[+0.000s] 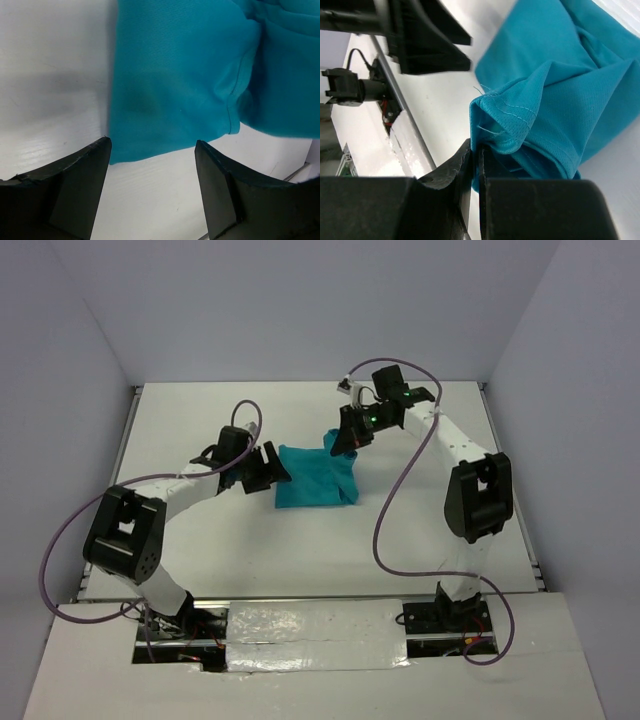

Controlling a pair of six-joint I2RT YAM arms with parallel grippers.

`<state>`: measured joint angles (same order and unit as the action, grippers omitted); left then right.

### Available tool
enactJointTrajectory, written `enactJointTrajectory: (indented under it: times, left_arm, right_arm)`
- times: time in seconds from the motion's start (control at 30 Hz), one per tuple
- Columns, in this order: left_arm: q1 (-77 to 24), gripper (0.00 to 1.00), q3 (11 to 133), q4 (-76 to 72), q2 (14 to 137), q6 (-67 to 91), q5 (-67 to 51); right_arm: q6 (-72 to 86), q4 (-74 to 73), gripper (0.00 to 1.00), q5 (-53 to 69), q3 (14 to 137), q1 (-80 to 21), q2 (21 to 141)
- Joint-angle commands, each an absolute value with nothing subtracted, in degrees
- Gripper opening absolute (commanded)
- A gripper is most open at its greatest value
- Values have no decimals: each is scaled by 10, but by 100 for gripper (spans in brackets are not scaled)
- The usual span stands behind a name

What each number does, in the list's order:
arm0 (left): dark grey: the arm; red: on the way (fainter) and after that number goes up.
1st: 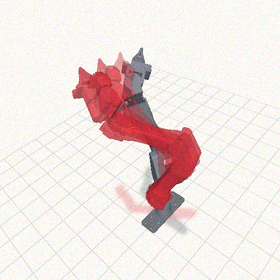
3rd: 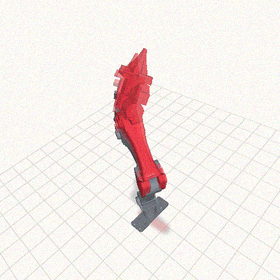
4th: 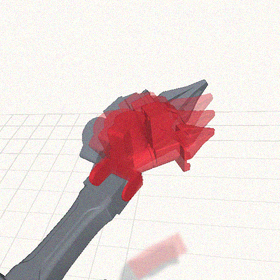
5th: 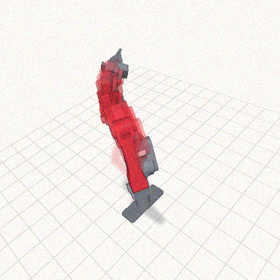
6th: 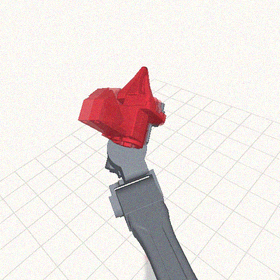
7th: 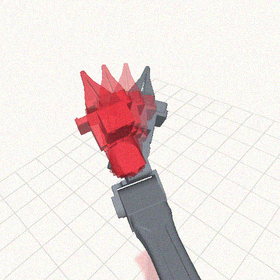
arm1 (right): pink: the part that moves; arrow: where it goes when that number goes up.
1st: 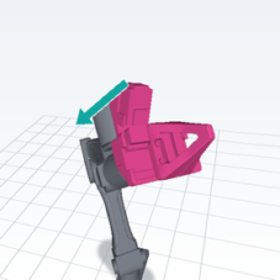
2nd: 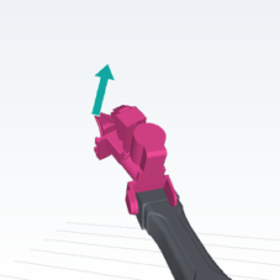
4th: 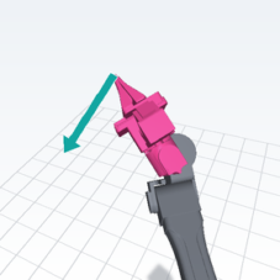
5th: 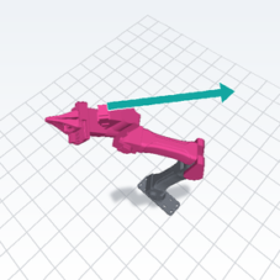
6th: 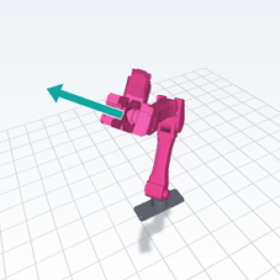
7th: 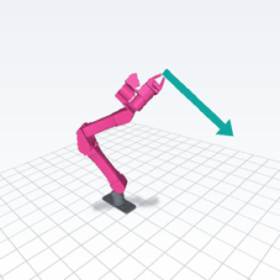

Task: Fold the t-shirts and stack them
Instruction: Fold the long partially folded tshirt into a neat square

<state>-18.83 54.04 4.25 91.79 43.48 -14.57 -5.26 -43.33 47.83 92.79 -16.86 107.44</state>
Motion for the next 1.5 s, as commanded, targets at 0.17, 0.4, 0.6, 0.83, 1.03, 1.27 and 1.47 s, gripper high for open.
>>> enactJointTrajectory:
  times: [0.17, 0.4, 0.6, 0.83, 1.03, 1.27, 1.47]
  left_arm:
    - [-187, 80, 575, 47, 963, 433, -127]
    - [-187, 79, 581, 34, 993, 449, -134]
    - [-187, 79, 586, 47, 989, 443, -123]
    - [-187, 79, 580, 108, 926, 447, -39]
    - [-183, 80, 554, 199, 786, 457, 56]
    - [-180, 80, 496, 252, 648, 492, 69]
    - [-179, 80, 446, 284, 559, 532, 69]
  right_arm:
    - [-1, -395, 0, 488, 1014, -232, 1119]
    - [39, -374, 0, 464, 1046, -266, 1156]
    - [73, -348, 0, 451, 1070, -283, 1198]
    - [96, -329, 0, 439, 1092, -297, 1242]
    - [132, -294, 0, 428, 1102, -309, 1266]
    - [149, -284, 0, 411, 1122, -323, 1295]
    - [166, -268, 2, 398, 1119, -326, 1311]
